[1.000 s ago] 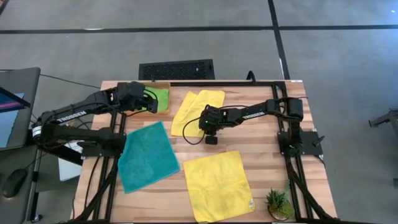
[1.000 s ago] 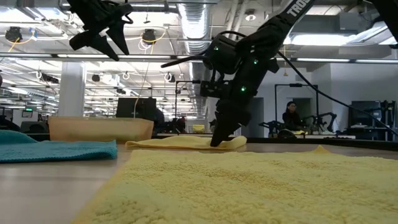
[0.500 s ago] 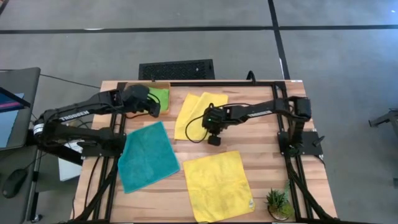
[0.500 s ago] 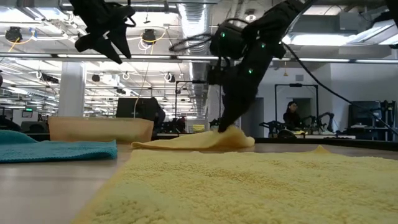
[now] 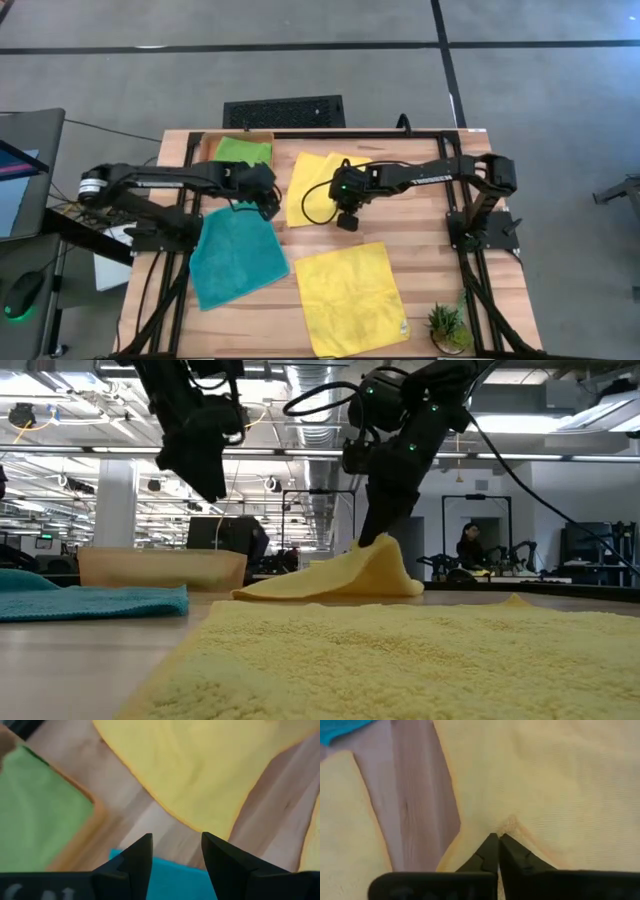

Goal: Fold microfiber towels
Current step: Fold the top yellow microfiber towel

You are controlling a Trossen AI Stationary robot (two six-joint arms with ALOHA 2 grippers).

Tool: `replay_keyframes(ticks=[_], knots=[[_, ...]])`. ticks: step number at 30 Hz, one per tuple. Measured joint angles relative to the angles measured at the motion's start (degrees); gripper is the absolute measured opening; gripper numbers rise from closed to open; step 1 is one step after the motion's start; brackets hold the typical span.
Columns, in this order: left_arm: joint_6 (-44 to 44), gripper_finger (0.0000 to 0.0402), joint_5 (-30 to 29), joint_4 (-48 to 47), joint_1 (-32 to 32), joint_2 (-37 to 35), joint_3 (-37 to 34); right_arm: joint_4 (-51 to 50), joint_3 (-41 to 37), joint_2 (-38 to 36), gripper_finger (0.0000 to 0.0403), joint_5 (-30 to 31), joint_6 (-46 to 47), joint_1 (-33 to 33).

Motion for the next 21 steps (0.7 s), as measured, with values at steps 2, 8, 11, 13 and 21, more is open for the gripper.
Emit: replay_keyframes(ticks=[2,8,11,13,21], knots=[[-0.19,0.0162,0.48,1.38,-0.6,1.48,0.0,-0.91,0.0,0.27,0.0035,-0.24,1.09,0.0],[-0.23,0.0162,1.24,3.77,-1.37,2.87,0.02,-2.82,-0.02,1.11,0.0055,-0.71,1.3,0.0],[-0.31,0.0162,1.25,3.86,-1.37,2.75,0.02,-2.48,-0.02,1.11,0.0071,-0.66,1.25,0.0],[-0.32,0.0162,1.23,4.09,-1.37,2.6,0.02,-2.11,-0.02,1.11,0.0084,-0.66,0.93,0.0],[-1.41,0.0162,1.38,4.12,-1.37,2.62,0.02,-2.21,-0.02,1.14,0.0061,-0.71,2.59,-0.43]])
